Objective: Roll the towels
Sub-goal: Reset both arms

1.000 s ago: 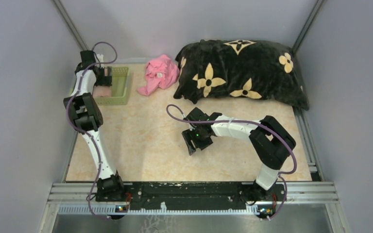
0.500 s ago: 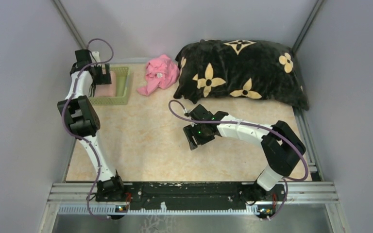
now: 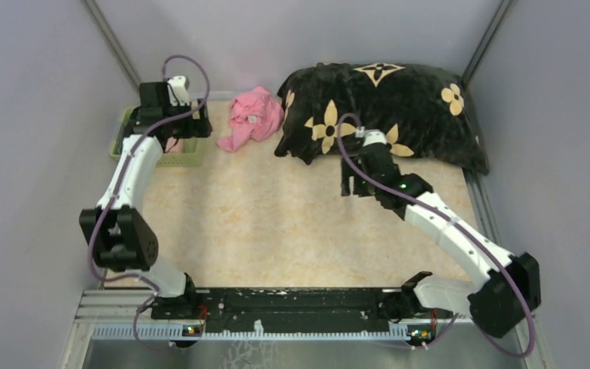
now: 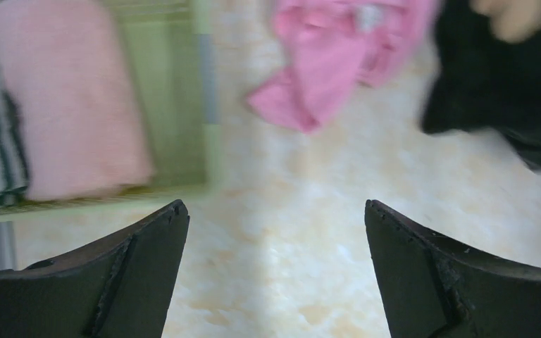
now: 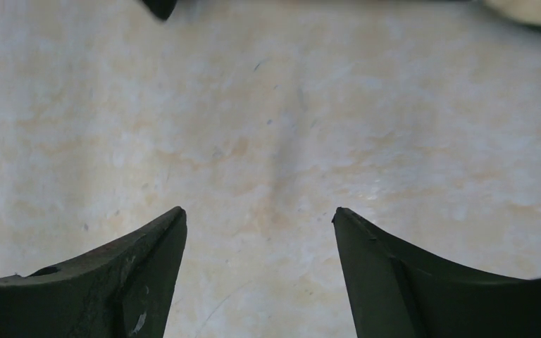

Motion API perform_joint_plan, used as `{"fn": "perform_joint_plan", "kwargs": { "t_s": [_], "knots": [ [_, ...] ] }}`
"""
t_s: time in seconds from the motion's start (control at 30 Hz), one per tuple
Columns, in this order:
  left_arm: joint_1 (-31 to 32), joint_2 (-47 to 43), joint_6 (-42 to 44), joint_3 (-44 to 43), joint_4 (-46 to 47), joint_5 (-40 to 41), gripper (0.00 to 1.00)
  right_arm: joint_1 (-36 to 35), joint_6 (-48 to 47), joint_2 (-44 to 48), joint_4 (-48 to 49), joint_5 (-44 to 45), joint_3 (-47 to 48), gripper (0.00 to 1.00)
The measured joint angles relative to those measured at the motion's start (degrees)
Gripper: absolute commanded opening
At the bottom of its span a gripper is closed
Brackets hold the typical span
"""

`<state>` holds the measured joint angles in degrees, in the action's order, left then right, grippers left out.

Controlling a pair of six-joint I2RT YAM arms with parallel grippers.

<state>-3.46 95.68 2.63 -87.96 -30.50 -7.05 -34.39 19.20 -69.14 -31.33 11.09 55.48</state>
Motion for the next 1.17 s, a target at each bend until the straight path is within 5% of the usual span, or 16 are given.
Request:
{"fn": "perform_joint_plan", "kwargs": {
  "t_s": [0.13, 0.3, 0.63, 0.83, 1.17],
  "knots": [
    [6.4, -14.1, -2.5, 10.3, 2.1, -2.5, 0.99, 5.9, 0.6, 9.3, -0.2, 6.6, -0.1, 0.88],
    [6.2, -31.9, -5.8, 21.8, 5.2, -6.1, 1.0, 8.1, 0.3, 22.5, -1.1, 16.2, -1.0, 0.92],
    [9.8, -56.8, -6.4, 25.6, 6.6, 0.1, 1.0, 8.1, -4.3, 39.5, -1.0, 27.5, -4.6, 0.93],
    [10.3, -63.6, -5.8, 30.4, 7.9, 6.9, 1.0, 8.1, -8.1, 47.0, 1.7, 31.6, -9.8, 0.93],
    [10.3, -61.0, -6.1, 38.9, 12.3, 8.3, 1.0, 8.1, -9.7, 49.9, 4.3, 34.8, -14.4, 0.93]
  ]
}}
